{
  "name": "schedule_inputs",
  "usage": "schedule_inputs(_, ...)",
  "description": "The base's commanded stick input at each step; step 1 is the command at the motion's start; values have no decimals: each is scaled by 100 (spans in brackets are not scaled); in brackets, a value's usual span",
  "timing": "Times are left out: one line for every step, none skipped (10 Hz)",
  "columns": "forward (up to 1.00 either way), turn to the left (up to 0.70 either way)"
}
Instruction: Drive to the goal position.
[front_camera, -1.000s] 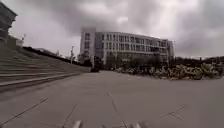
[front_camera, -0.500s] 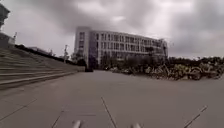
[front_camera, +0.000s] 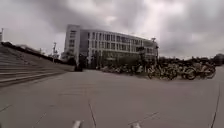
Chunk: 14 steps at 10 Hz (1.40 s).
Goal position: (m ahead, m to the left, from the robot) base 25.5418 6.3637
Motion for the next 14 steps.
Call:
schedule_inputs(85, 0)
schedule_inputs(85, 12)
schedule_inputs(85, 27)
schedule_inputs(85, 26)
schedule_inputs(85, 19)
schedule_inputs(85, 13)
schedule_inputs(85, 7)
schedule_inputs(85, 1)
schedule_inputs(85, 0)
schedule_inputs(85, 0)
schedule_inputs(85, 0)
schedule_inputs(85, 0)
schedule_inputs(85, 0)
schedule_inputs(85, 0)
